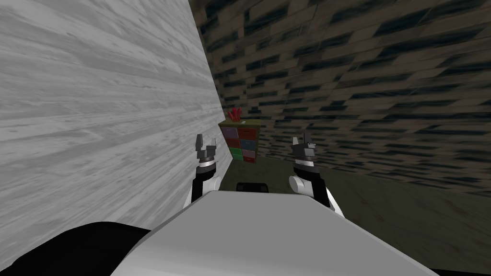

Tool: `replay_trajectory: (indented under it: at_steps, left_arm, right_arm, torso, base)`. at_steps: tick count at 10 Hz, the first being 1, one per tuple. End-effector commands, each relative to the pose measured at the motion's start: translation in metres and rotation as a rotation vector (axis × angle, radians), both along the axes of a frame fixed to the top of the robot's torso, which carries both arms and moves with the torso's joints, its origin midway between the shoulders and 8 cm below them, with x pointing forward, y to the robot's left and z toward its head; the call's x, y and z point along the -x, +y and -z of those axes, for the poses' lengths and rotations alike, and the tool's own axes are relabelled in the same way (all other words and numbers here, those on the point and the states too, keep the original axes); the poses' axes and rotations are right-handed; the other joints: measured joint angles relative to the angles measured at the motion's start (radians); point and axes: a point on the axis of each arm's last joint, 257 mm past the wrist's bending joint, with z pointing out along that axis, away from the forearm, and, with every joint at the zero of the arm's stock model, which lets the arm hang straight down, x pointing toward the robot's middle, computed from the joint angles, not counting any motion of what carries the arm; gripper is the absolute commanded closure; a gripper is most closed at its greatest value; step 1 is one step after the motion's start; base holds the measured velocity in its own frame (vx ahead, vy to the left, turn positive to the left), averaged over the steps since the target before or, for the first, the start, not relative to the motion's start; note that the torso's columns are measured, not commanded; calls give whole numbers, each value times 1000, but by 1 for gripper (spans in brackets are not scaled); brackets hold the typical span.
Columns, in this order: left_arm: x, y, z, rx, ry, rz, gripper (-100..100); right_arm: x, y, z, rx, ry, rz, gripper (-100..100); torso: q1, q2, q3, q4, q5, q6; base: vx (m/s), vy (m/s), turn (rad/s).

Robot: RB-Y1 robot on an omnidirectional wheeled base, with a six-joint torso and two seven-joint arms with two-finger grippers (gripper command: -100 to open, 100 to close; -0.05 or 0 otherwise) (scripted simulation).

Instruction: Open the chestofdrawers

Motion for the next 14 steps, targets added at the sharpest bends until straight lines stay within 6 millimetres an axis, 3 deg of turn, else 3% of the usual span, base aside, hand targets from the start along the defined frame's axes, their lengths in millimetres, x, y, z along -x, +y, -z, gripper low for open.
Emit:
replay_trajectory:
  at_steps: [1, 9, 10, 11, 14]
  left_arm:
    - [0, 0, 0, 0, 0, 0, 0]
    - [0, 0, 0, 0, 0, 0, 0]
    - [-2, -4, 2, -24, 15, 15, -100]
    - [-4, -6, 4, -39, 27, 24, -100]
    - [-15, -11, 15, -70, 92, 49, -100]
  right_arm:
    - [0, 0, 0, 0, 0, 0, 0]
    - [0, 0, 0, 0, 0, 0, 0]
    - [0, 0, 0, 0, 0, 0, 0]
    - [0, 0, 0, 0, 0, 0, 0]
    - [0, 0, 0, 0, 0, 0, 0]
  torso:
    - [0, 40, -82, 41, 0, 0]
    - [0, 618, -1234, 617, 0, 0]
    - [0, 691, -1382, 691, 0, 0]
    - [0, 724, -1451, 724, 0, 0]
    - [-2, 735, -1478, 737, 0, 0]
  base:
    - [0, 0, 0]
    - [0, 0, 0]
    - [19, -7, -13]
    - [36, -19, -19]
    - [83, -45, -33]
